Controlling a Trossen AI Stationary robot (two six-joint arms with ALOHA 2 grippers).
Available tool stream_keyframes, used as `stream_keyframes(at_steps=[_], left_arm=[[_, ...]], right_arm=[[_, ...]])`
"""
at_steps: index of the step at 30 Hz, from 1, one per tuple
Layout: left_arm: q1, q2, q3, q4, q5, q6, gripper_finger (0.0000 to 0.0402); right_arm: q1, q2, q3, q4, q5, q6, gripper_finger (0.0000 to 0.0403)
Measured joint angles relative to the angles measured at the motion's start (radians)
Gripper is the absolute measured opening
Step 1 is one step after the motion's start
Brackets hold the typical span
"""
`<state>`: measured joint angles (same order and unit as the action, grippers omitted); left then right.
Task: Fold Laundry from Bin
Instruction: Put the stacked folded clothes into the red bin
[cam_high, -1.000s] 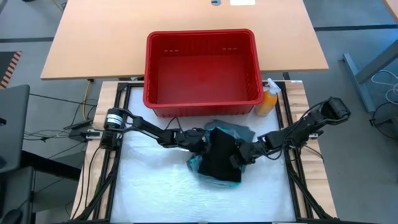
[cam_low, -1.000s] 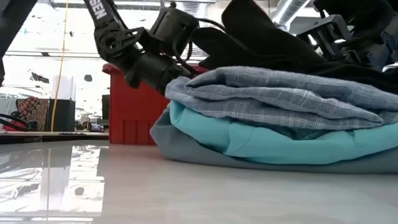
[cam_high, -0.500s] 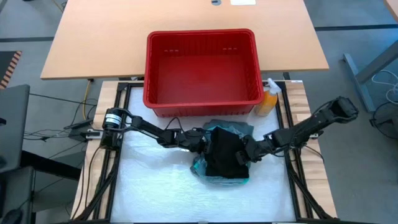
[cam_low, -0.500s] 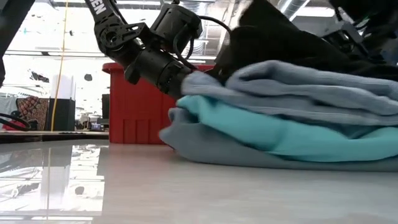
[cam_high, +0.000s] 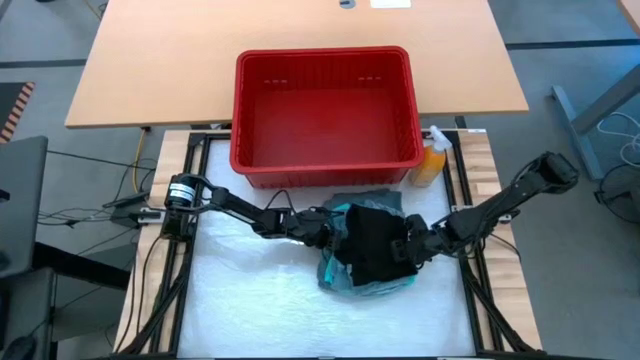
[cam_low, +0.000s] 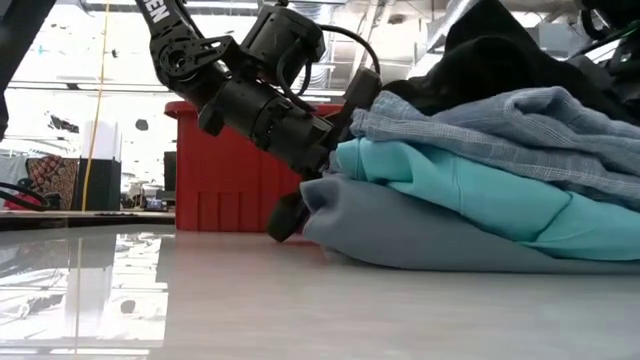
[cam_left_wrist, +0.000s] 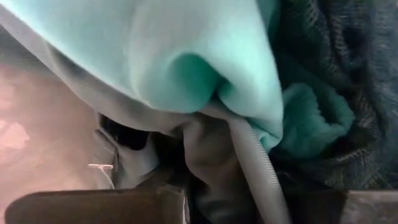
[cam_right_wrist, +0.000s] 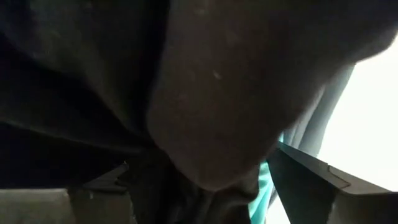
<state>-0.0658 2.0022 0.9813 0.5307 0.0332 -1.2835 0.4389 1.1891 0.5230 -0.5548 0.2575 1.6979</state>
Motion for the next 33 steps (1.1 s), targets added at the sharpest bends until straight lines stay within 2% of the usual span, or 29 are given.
stream_keyframes(at_steps=[14,18,26,30,33], left_arm=[[-0.005,-0.003,-0.002,-0.063,0.008,-0.023,0.0085],[-0.002,-0.006,-0.003,-0.065,0.014,-0.030,0.0086],[-0.001,-0.009,-0.005,-0.078,0.016,-0.035,0.0086],[-0.001,-0.010,-0.005,-0.084,0.031,-0.035,0.0082],[-0.002,-0.009,-0.005,-0.082,0.037,-0.035,0.0078]], right_arm=[[-0.011,0.163,0.010,0.090,0.079,-0.041,0.0286],[-0.018,0.222,0.007,0.247,0.139,-0.088,0.0286],[-0.033,0.354,-0.019,0.579,0.182,-0.153,0.0282],[-0.037,0.379,-0.074,0.775,0.142,-0.110,0.0250],[-0.022,0.414,-0.093,0.893,0.140,-0.106,0.0191]])
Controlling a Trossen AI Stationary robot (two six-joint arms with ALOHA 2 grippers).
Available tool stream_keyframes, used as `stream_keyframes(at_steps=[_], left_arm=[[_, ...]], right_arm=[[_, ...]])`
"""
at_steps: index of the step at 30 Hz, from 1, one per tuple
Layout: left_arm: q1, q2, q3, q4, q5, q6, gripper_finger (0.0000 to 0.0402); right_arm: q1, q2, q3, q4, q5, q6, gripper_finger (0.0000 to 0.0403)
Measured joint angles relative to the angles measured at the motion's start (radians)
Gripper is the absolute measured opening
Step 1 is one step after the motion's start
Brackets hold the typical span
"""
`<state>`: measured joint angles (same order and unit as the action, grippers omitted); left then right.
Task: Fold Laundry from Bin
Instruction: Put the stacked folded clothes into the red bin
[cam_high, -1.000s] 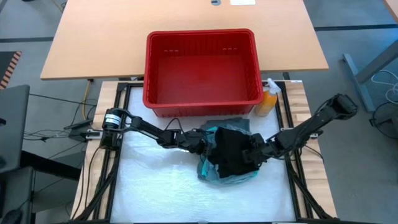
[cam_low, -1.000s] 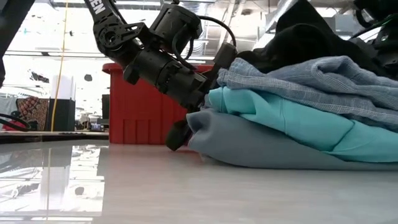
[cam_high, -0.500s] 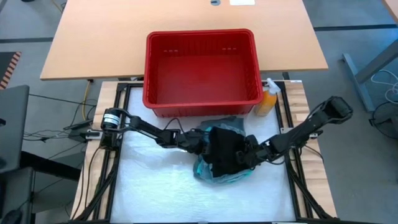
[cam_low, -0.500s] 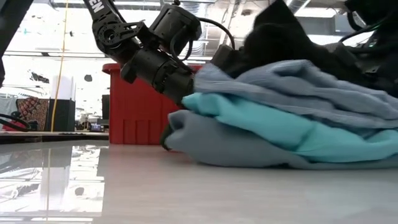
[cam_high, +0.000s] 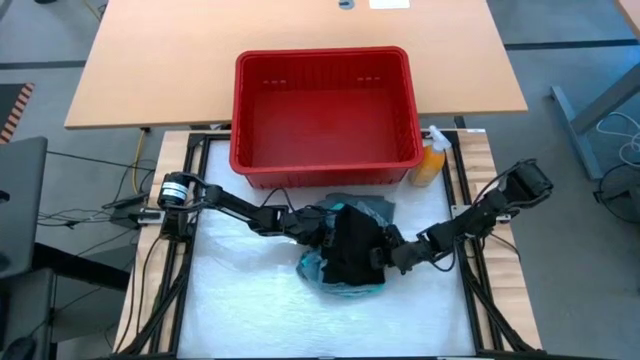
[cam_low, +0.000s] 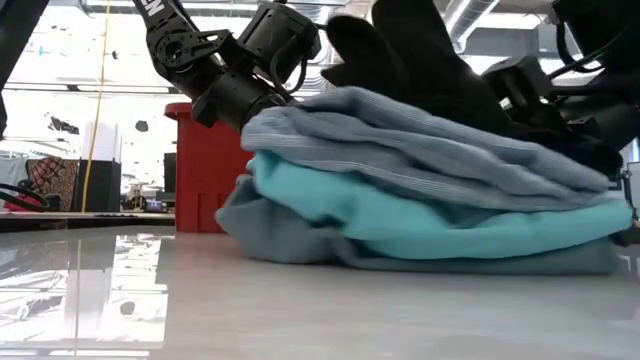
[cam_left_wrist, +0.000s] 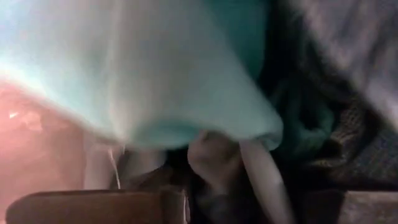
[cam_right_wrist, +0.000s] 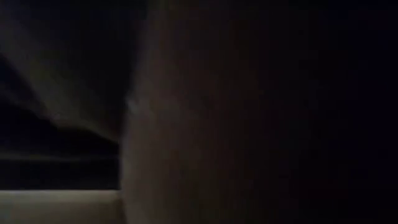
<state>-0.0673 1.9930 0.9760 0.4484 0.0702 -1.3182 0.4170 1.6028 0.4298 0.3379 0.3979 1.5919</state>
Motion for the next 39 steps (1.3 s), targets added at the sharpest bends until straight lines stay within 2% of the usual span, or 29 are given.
stream_keyframes(at_steps=[2,4,9,21,29,39], left_arm=[[0.000,0.000,0.000,0.001,0.014,0.001,0.0078],[0.000,0.000,-0.001,0.012,0.019,0.002,0.0077],[0.000,-0.002,-0.004,0.093,0.028,0.005,0.0076],[0.014,-0.116,-0.002,0.050,0.032,0.045,0.0074],[0.019,-0.126,-0.002,0.047,0.042,0.047,0.0074],[0.035,-0.128,0.004,0.030,0.122,0.050,0.0074]], right_arm=[[0.003,0.050,0.000,0.097,0.006,-0.052,0.0143],[0.003,0.089,0.002,0.153,0.024,-0.114,0.0126],[-0.012,-0.001,0.001,0.069,0.021,-0.214,0.0123],[-0.040,-0.227,0.000,-0.154,0.079,-0.248,0.0110],[-0.088,-0.256,0.041,-0.203,0.043,-0.321,0.0109],[-0.144,-0.259,0.233,-0.515,-0.072,-0.416,0.0108]])
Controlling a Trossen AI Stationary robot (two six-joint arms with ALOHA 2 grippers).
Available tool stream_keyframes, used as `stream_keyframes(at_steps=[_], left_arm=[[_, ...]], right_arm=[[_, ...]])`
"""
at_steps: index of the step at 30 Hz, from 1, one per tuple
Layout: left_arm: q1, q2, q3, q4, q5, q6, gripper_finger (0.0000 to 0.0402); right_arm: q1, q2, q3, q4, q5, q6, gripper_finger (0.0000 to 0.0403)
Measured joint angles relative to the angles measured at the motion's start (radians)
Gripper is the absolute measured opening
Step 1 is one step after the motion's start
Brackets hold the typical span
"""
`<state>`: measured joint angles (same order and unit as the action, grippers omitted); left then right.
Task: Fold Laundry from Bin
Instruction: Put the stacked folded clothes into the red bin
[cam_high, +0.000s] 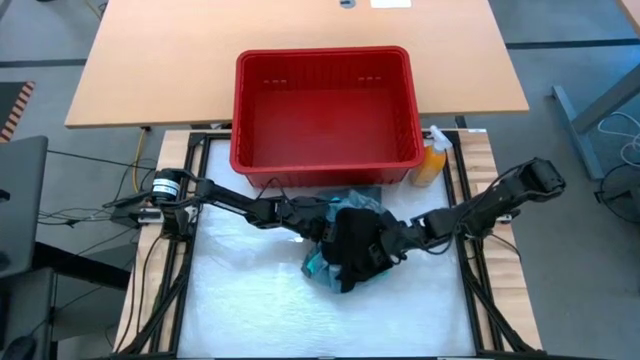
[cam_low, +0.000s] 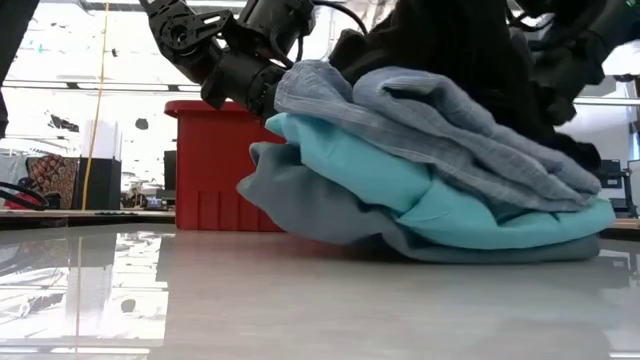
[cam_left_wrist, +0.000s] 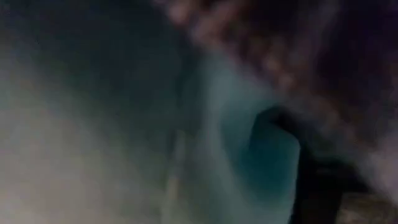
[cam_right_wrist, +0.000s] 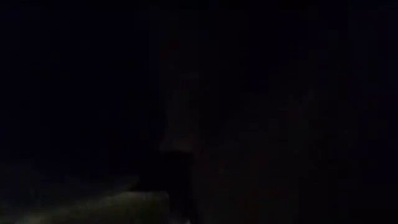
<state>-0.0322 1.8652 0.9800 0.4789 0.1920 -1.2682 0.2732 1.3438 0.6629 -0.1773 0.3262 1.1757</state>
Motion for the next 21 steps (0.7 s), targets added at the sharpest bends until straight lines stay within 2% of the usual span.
stream_keyframes(at_steps=[6,12,21], left_arm=[[0.000,0.000,0.002,0.000,0.024,0.016,0.0074],[0.000,-0.034,0.007,-0.028,0.034,0.036,0.0074],[0.000,-0.194,0.005,-0.113,-0.091,0.144,0.0074]], right_arm=[[-0.027,-0.002,0.072,-0.126,-0.053,-0.072,0.0108],[-0.038,-0.007,0.142,-0.223,-0.059,-0.093,0.0108],[-0.050,-0.115,0.156,-0.204,0.024,-0.077,0.0108]])
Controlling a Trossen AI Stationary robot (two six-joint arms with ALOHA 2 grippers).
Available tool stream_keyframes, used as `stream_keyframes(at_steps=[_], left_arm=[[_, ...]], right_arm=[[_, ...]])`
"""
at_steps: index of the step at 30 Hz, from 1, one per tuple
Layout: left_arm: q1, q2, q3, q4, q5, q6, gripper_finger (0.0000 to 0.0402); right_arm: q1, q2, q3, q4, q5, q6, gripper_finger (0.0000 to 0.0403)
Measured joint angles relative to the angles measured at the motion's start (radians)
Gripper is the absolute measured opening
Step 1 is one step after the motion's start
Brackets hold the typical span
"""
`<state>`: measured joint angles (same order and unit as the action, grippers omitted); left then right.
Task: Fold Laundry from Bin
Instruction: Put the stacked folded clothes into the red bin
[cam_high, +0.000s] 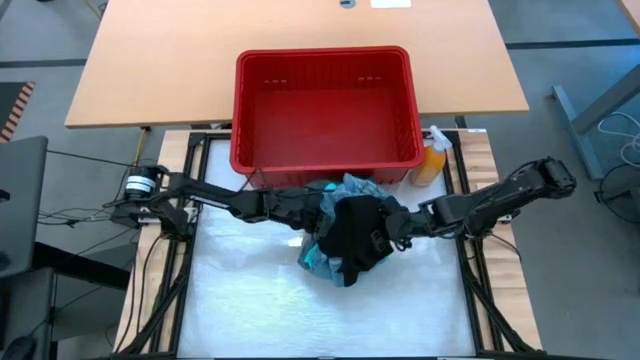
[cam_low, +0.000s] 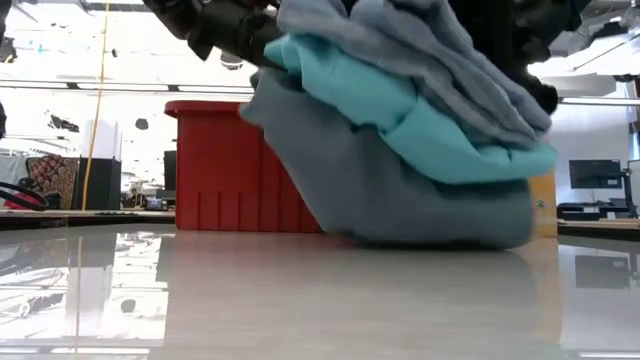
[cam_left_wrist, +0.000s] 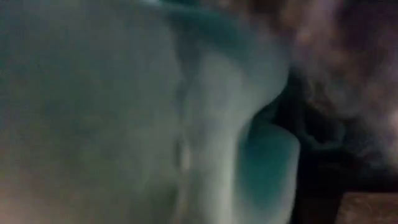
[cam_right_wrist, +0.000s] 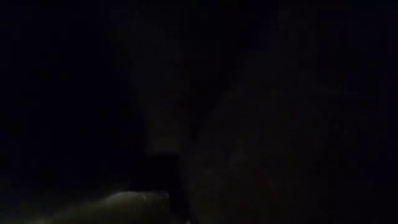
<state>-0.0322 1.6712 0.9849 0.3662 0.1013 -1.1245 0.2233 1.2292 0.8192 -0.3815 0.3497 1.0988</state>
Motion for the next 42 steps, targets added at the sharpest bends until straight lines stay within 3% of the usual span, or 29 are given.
stream_keyframes(at_steps=[10,17,21,25,30,36,42], left_arm=[[0.017,-0.071,0.068,-0.088,-0.031,0.055,0.0073],[0.033,-0.115,0.195,-0.193,-0.020,0.133,0.0073],[0.062,-0.146,0.307,-0.280,-0.017,0.206,0.0073],[0.116,-0.154,0.456,-0.316,-0.020,0.293,0.0073],[0.239,-0.162,0.637,-0.390,-0.005,0.413,0.0073],[0.415,-0.149,0.656,-0.476,0.071,0.411,0.0073],[0.553,-0.042,0.651,-0.559,0.077,0.449,0.0073]], right_arm=[[-0.051,-0.019,0.177,-0.198,0.009,-0.123,0.0107],[-0.091,-0.019,0.393,-0.409,0.014,-0.268,0.0107],[-0.139,-0.021,0.509,-0.440,0.028,-0.350,0.0107],[-0.222,-0.025,0.599,-0.393,0.030,-0.420,0.0107],[-0.383,0.015,0.708,-0.168,0.012,-0.528,0.0106],[-0.596,0.191,0.816,-0.197,-0.186,-0.601,0.0105],[-0.735,0.355,0.918,-0.309,-0.226,-0.662,0.0105]])
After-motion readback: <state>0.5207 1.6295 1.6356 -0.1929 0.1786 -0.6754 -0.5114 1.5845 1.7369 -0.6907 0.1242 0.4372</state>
